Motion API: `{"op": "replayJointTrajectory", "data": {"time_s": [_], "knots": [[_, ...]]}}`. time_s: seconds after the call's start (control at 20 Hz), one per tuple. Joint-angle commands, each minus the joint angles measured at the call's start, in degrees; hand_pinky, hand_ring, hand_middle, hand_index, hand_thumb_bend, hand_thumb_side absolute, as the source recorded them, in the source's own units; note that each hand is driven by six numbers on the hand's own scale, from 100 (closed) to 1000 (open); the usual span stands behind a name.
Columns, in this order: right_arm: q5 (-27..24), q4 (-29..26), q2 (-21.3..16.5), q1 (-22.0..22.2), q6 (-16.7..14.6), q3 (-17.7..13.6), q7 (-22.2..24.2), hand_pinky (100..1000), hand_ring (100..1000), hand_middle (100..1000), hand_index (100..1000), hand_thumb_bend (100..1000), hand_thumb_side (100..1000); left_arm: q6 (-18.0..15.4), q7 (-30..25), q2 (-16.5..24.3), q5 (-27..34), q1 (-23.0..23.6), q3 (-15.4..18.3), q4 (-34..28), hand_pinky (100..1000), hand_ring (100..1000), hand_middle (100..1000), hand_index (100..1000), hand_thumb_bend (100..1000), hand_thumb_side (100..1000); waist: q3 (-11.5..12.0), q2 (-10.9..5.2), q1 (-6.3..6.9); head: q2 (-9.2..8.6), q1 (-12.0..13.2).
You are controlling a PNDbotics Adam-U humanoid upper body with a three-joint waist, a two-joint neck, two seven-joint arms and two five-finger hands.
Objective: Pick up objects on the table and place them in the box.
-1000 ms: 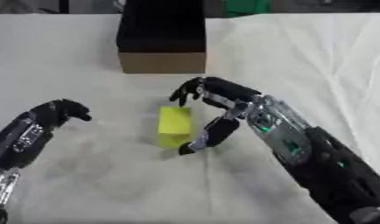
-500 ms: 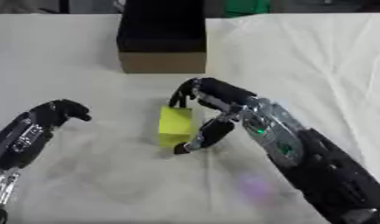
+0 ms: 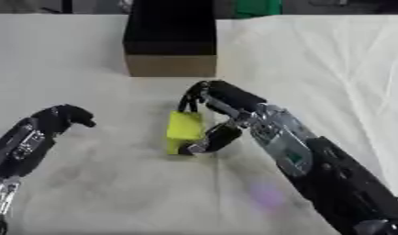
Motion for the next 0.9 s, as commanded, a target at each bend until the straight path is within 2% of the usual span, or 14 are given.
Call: {"op": "replayJointTrajectory", "data": {"time_s": [0.05,0.1,0.15,0.2,0.5,0.9], "knots": [[0.63,0.1,-0.43,-0.6,0.08,-0.32,-0.78,674,811,452,649,598,352,-0.07,-0.19,0.13,0.11,-0.53,-0.06,-0.59,947,725,702,791,158,835,0.04,-0.81,0.03,-0.24,-0.14],[0.66,0.14,-0.43,-0.6,0.07,-0.31,-0.84,674,811,452,649,598,352,-0.07,-0.19,0.13,0.1,-0.53,-0.06,-0.59,947,725,702,791,158,835,0.04,-0.81,0.03,-0.24,-0.14],[0.7,0.02,-0.51,-0.68,0.3,-0.6,-1.16,663,799,418,616,499,219,-0.06,-0.18,0.14,0.09,-0.5,-0.04,-0.58,948,725,702,792,158,838,0.06,-0.83,0.03,-0.21,-0.12],[0.52,-0.19,-0.61,-0.72,0.62,-0.77,-1.57,661,797,413,613,489,200,-0.06,-0.17,0.14,0.08,-0.49,-0.04,-0.57,948,725,702,792,158,838,0.08,-0.85,0.02,-0.2,-0.12],[-2.72,-4.01,-2.82,-1.54,2.4,-1.21,-2.67,658,793,406,611,485,175,-0.04,-0.15,0.26,0.24,-0.35,0.03,-0.62,948,725,702,792,157,835,0.02,-1.21,-0.15,-0.16,0.03],[-7.9,-12.68,-8.47,-3.91,5.72,-3.23,-2.9,663,783,408,610,477,147,0.0,-0.13,0.54,0.38,-0.01,0.14,-0.61,948,724,702,792,157,833,-0.14,-1.73,-0.46,-0.15,0.43]]}}
